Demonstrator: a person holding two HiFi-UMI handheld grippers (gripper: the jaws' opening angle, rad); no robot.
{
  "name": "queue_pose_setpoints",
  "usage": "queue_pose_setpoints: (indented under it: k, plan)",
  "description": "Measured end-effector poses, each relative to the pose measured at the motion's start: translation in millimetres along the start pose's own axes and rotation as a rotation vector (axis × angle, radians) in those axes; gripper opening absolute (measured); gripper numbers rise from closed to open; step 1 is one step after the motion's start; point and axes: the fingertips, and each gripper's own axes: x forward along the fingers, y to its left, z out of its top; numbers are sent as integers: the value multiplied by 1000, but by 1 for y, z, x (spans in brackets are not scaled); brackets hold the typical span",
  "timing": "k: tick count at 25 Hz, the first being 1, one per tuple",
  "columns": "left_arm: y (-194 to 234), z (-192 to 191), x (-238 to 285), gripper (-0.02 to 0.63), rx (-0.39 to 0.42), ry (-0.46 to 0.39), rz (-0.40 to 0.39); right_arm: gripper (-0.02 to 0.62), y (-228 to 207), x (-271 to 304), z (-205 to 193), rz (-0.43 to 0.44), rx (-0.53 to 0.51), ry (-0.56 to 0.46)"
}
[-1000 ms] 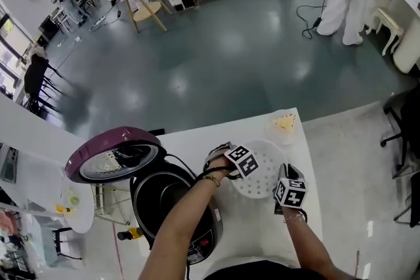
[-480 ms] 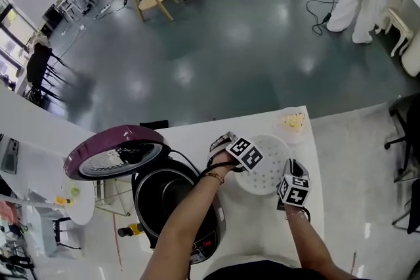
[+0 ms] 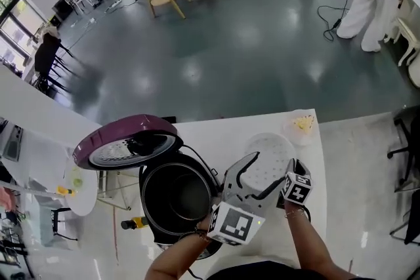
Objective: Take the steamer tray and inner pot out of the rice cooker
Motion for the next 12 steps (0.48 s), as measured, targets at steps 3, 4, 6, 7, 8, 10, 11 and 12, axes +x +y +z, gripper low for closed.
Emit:
queue_pose_setpoints:
  k: [3,4,6,7,8,10,11,12]
  plan:
    - [-12,24,-51,345,9,-87,36,24,10,5,0,3,-4,-1]
    - [-10,29,-64,345,9,-96,58,24,11,8,-2,3,-4,1]
    - [-4,32,-88,345,13,-93,123,25,14,11,-6,5,3,5]
    - [-1,30,-99,345,19,-82,164,24,16,11,-6,6,5,5]
    - [2,25,-110,345,27,-67,207,23,19,12,-6,9,2,3]
    - [5,10,-129,345,43,-27,285,25,26,15,-5,10,-15,-1]
    - [7,1,-138,345,45,-4,316,25,28,17,-4,3,-23,-1]
    - [8,-7,-148,345,43,16,344,25,30,18,-4,-4,-25,-2]
